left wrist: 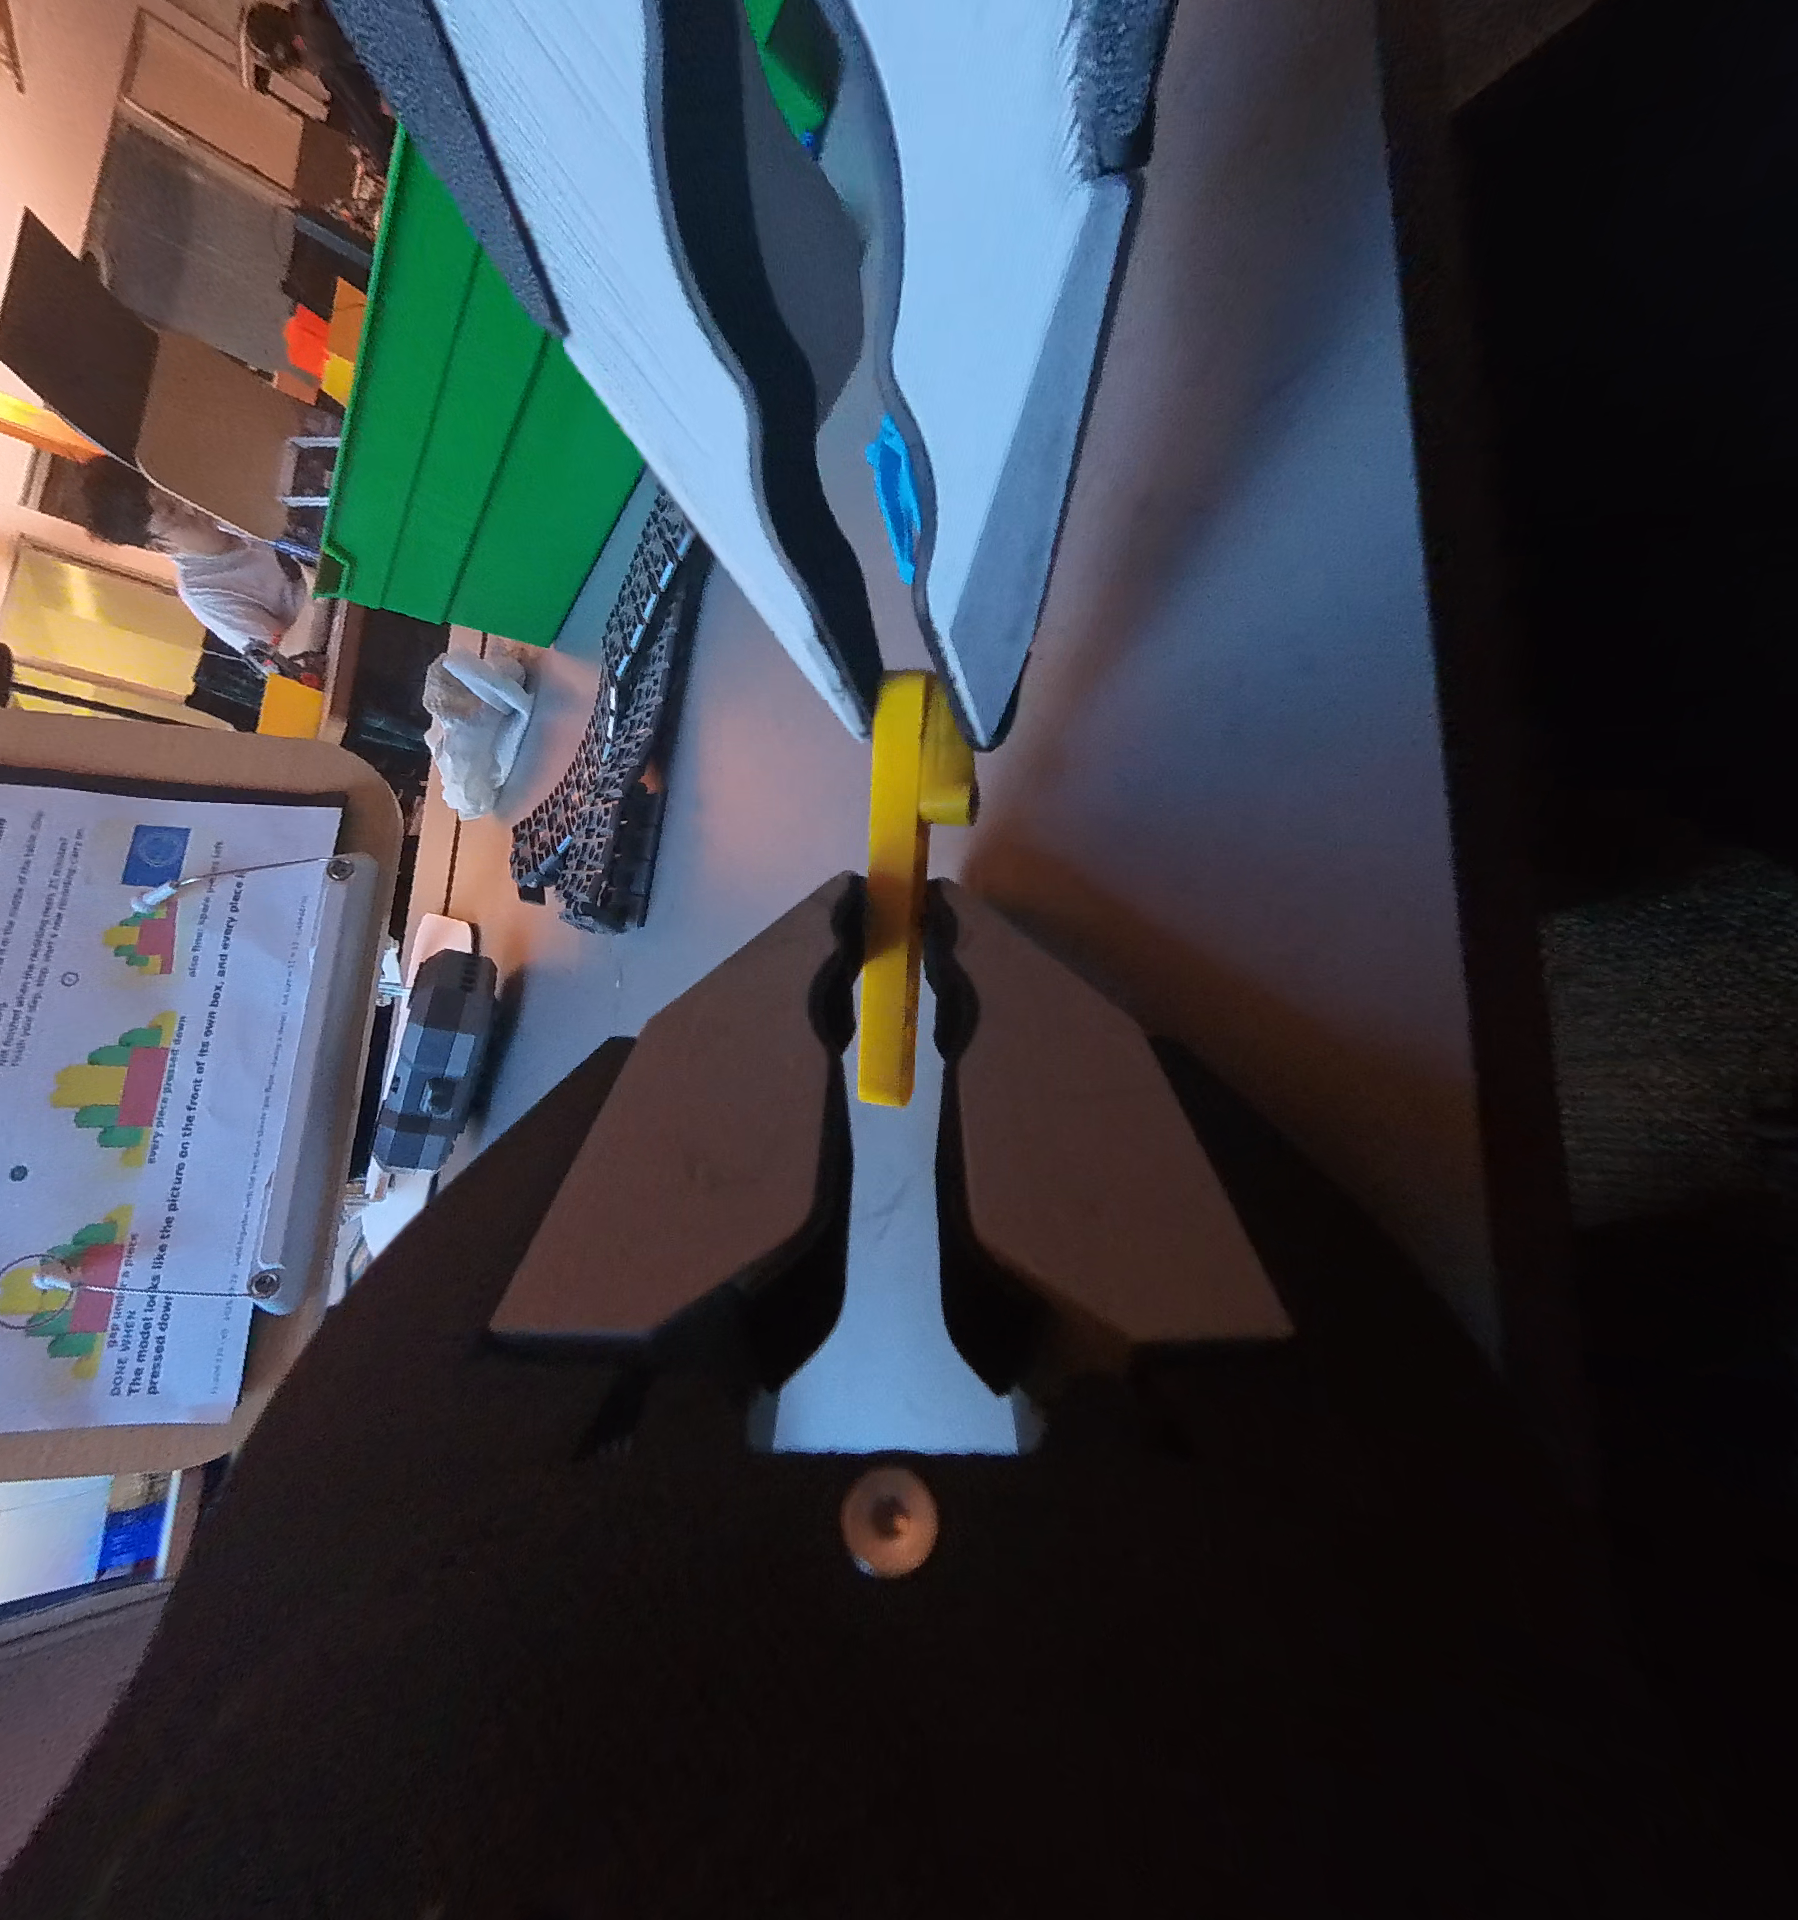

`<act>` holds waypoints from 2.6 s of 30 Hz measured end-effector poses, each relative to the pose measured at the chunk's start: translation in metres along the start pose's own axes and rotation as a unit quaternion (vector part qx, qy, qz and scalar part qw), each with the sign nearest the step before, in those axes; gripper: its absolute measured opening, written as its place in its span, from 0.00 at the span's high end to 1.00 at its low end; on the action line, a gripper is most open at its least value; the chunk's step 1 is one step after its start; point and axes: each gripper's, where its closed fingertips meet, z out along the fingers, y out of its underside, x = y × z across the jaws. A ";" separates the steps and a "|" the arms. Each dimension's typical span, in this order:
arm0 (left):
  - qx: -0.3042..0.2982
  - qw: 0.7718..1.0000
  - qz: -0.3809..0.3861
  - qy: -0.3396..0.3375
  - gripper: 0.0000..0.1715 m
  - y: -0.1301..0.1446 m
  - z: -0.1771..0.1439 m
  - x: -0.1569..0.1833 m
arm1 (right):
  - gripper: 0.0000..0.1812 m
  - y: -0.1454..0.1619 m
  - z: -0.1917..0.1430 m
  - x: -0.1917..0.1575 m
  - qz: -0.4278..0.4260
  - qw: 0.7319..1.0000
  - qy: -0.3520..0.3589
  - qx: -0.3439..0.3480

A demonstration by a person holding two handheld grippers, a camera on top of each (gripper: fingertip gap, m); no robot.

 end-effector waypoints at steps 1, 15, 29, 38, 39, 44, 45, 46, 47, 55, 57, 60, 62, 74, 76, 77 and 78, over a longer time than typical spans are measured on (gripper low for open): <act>-0.002 1.000 0.000 -0.001 0.95 0.000 0.000 0.000 | 0.94 -0.001 0.000 0.000 -0.006 1.000 0.003 0.001; -0.023 0.999 0.018 -0.019 0.96 0.000 0.006 -0.002 | 0.95 -0.005 0.002 -0.001 -0.011 1.000 0.004 0.002; -0.025 0.999 0.018 -0.025 0.95 0.001 0.008 -0.004 | 0.95 0.003 0.002 0.004 -0.017 1.000 0.022 -0.008; -0.012 1.000 -0.001 -0.013 0.95 -0.002 0.007 -0.003 | 0.95 0.001 0.000 0.002 0.000 0.999 0.012 0.043; -0.012 1.000 0.002 -0.013 0.95 -0.002 0.007 -0.003 | 0.95 0.001 0.000 0.002 0.001 0.999 0.012 0.049; -0.009 1.000 0.014 -0.008 0.96 -0.003 0.004 -0.001 | 0.95 -0.009 -0.003 -0.003 -0.019 0.996 0.008 0.086; -0.005 1.000 0.017 -0.009 0.96 -0.004 0.004 -0.001 | 0.95 -0.010 -0.004 -0.004 -0.013 0.995 0.004 0.096; -0.003 1.000 0.019 -0.009 0.96 -0.005 0.004 -0.001 | 0.95 -0.010 -0.005 -0.004 -0.005 0.995 -0.001 0.101; -0.004 1.000 0.023 -0.008 0.96 -0.005 0.004 0.000 | 0.95 -0.007 -0.005 -0.004 0.002 0.995 -0.006 0.101; -0.012 1.000 0.022 0.000 0.96 -0.002 0.008 0.002 | 0.95 0.004 -0.002 -0.001 -0.098 0.994 0.039 0.007; -0.014 1.000 0.015 0.002 0.96 -0.002 0.009 0.001 | 0.95 0.006 -0.003 0.001 -0.112 0.993 0.045 -0.016; -0.016 1.000 -0.002 0.006 0.96 -0.001 0.009 -0.001 | 0.96 0.005 -0.008 0.004 -0.102 0.993 0.045 -0.029; -0.024 1.000 -0.013 0.005 0.96 0.002 0.009 -0.002 | 0.99 0.003 -0.012 0.004 -0.082 0.996 0.041 -0.022; -0.022 1.000 0.002 0.005 0.96 0.000 0.008 0.000 | 1.00 0.009 -0.008 0.002 -0.072 0.996 0.043 -0.039; -0.020 1.000 0.008 0.004 0.96 -0.001 0.008 0.001 | 1.00 0.010 -0.007 0.002 -0.086 0.995 0.035 -0.046; -0.017 1.000 0.011 0.004 0.96 -0.002 0.008 0.002 | 1.00 0.012 -0.006 0.001 -0.098 0.993 0.032 -0.052; -0.018 1.000 0.013 0.002 0.96 -0.002 0.008 0.002 | 0.99 0.012 -0.005 0.002 -0.111 0.992 0.032 -0.058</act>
